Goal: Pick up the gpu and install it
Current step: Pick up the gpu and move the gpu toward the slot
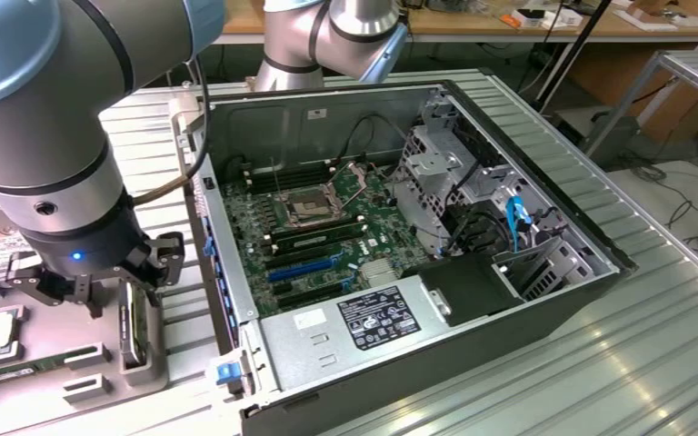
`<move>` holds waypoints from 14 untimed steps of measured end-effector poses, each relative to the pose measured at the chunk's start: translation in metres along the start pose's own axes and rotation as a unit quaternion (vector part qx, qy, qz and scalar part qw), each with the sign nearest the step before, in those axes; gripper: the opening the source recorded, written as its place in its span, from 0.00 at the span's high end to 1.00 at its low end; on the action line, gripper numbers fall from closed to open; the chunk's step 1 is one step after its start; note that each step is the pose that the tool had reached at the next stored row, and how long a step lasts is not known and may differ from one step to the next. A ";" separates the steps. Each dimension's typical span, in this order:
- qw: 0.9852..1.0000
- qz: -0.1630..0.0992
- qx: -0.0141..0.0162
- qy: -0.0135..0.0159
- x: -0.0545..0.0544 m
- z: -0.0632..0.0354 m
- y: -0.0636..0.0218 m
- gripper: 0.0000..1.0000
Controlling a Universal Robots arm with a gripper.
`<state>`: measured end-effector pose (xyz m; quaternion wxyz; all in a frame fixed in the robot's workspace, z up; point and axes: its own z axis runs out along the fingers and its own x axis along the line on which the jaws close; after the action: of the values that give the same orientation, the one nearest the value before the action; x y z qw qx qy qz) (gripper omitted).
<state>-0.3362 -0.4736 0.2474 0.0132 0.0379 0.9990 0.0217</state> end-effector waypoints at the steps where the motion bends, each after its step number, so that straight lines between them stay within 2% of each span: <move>1: 1.000 0.000 0.000 0.000 0.000 0.0001 -0.0009 0.40; 6: 1.000 0.000 0.000 0.000 0.000 0.0000 -0.0010 0.42; 7: 1.000 0.000 0.000 0.000 0.000 0.0000 -0.0009 0.48; 8: 1.000 0.000 0.000 0.000 0.000 0.0000 -0.0010 0.48; 9: 1.000 0.000 0.000 0.000 0.000 0.0000 -0.0009 0.55; 11: 1.000 0.000 0.000 0.000 0.000 0.0000 -0.0010 0.55; 12: 1.000 0.000 0.000 0.000 0.000 0.0000 -0.0010 0.57; 13: 1.000 0.000 0.000 0.000 0.000 0.0000 -0.0010 0.63; 14: 1.000 0.000 0.000 0.000 0.000 0.0000 -0.0010 0.63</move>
<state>-0.3362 -0.4746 0.2473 0.0132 0.0379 0.9990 0.0217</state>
